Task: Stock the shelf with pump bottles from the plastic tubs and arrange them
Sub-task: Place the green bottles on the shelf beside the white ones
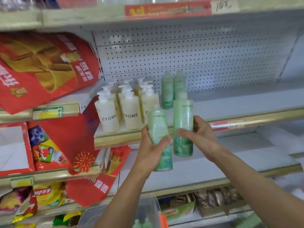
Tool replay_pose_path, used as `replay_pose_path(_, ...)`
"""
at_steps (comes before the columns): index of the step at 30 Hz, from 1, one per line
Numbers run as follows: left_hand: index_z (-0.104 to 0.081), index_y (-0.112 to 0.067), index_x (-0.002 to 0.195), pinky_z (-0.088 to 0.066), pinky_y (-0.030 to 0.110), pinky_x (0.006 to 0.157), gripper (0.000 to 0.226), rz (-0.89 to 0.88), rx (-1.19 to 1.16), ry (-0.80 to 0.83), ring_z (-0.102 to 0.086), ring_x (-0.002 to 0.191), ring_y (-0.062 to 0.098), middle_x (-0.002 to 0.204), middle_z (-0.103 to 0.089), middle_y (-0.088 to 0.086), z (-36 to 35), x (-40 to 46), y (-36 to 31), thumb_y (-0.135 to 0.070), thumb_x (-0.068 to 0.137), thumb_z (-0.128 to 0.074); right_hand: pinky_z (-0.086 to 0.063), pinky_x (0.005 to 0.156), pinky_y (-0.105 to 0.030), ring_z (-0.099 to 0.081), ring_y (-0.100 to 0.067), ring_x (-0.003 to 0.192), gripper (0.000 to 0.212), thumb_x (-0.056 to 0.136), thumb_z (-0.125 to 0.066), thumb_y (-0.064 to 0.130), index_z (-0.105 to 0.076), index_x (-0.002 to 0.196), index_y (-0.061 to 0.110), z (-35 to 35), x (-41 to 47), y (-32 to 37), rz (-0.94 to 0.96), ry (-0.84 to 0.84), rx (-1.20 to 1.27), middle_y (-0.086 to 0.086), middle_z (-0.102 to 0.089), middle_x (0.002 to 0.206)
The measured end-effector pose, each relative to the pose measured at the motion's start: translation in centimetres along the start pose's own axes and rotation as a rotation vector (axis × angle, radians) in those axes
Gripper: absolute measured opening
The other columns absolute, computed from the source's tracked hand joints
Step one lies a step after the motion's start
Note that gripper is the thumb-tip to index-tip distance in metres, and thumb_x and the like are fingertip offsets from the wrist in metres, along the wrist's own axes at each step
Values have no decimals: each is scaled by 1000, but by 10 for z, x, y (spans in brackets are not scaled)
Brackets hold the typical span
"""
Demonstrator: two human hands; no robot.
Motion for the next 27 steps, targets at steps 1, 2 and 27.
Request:
replay_pose_path(1,-35,-26,131,-54,26,77,56,-11,-2,-10,-64,98,6,113,-62,-6,-10,8,-6,-27,87,-69,-53,70,-20,-69,-7,88,48,73,-81,10,-57,114,17,14,10,6,21,-22,-10,3,-70,101)
replay_pose_path(2,-33,-26,133,-54,26,77,58,-15,3,-20,-64,97,5,112,-62,-7,-18,15,-10,-28,88,-69,-53,68,-19,-68,-6,86,49,72,-81,8,-57,114,17,28,21,13,43,-41,-21,4,-70,101)
replay_pose_path(27,-39,-25,123,-58,30,70,47,57,2,-213,-69,89,12,105,-63,-3,-96,143,-13,-29,88,-69,-52,87,-38,-58,-22,97,66,73,-82,12,-44,127,13,111,259,-25,74,-76,-314,-2,-58,107)
Point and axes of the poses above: each hand's wrist, its own x-axis towards the middle knuckle, its own z-axis out of the back of the hand, y = z × x, the point moved 10 cm from there along x, towards the middle knuckle
